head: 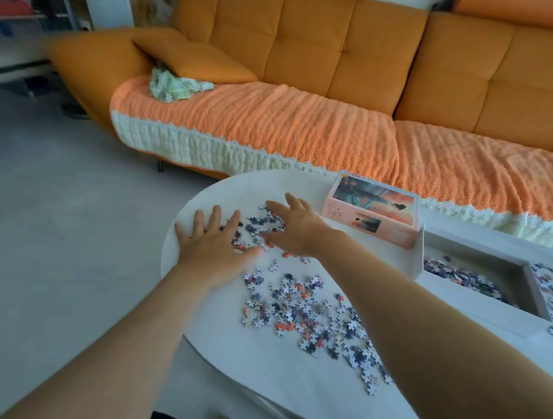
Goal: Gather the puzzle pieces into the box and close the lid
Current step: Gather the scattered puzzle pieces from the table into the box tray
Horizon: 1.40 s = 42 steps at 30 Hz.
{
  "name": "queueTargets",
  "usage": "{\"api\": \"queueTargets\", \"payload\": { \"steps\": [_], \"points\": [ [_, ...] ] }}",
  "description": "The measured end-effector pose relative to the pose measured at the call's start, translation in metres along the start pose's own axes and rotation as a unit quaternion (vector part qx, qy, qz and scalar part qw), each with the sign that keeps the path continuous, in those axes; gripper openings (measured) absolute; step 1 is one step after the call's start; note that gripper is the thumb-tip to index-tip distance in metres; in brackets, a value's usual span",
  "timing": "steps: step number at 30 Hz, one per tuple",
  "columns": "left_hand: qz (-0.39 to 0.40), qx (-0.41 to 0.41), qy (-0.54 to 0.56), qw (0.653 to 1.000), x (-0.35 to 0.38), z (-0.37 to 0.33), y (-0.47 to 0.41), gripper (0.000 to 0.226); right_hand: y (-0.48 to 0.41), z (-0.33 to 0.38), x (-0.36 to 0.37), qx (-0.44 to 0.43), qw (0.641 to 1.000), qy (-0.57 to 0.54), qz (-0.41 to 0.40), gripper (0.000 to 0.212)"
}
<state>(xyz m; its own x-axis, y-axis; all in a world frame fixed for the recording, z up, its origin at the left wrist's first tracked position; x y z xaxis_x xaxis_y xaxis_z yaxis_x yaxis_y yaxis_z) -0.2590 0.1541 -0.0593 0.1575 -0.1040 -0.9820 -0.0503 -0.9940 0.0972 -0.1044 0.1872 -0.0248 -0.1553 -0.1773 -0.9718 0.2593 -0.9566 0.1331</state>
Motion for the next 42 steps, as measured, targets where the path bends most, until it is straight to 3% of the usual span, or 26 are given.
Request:
{"api": "queueTargets", "payload": {
  "steps": [4, 12, 29, 38, 42],
  "points": [
    [0.0, 0.068, 0.013, 0.998, -0.001, -0.014, -0.008, 0.082, -0.018, 0.005, 0.011, -0.016, 0.999, 0.03, 0.042, 0.066],
    [0.019, 0.157, 0.037, 0.987, 0.0, -0.06, -0.015, 0.082, 0.022, 0.004, 0.001, -0.08, 0.996, -0.027, 0.019, 0.055],
    [0.055, 0.307, 0.035, 0.95, 0.026, -0.196, 0.078, 0.082, 0.172, -0.092, 0.014, 0.012, 1.0, -0.023, 0.003, 0.058],
    [0.097, 0.311, 0.052, 0.944, 0.019, -0.228, 0.096, 0.078, 0.225, -0.131, 0.001, 0.042, 0.997, -0.062, 0.018, 0.049],
    [0.099, 0.321, 0.004, 0.942, 0.008, -0.236, 0.098, 0.081, 0.237, -0.151, -0.016, 0.066, 0.994, -0.091, 0.001, 0.043]
  ]
}}
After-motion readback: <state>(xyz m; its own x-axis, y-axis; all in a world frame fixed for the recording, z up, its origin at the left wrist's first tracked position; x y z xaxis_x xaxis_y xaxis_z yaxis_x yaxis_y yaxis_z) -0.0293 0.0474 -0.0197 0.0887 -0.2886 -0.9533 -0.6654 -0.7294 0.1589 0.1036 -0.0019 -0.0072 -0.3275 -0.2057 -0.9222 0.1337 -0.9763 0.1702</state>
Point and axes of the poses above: each hand's wrist, its own y-axis away from the middle knuckle, its own x-axis out of the palm, z = x × y, the point moved 9 cm from there along -y, towards the middle knuckle, and after that the axes turned 1 degree about -z, right-handed, at the moved point
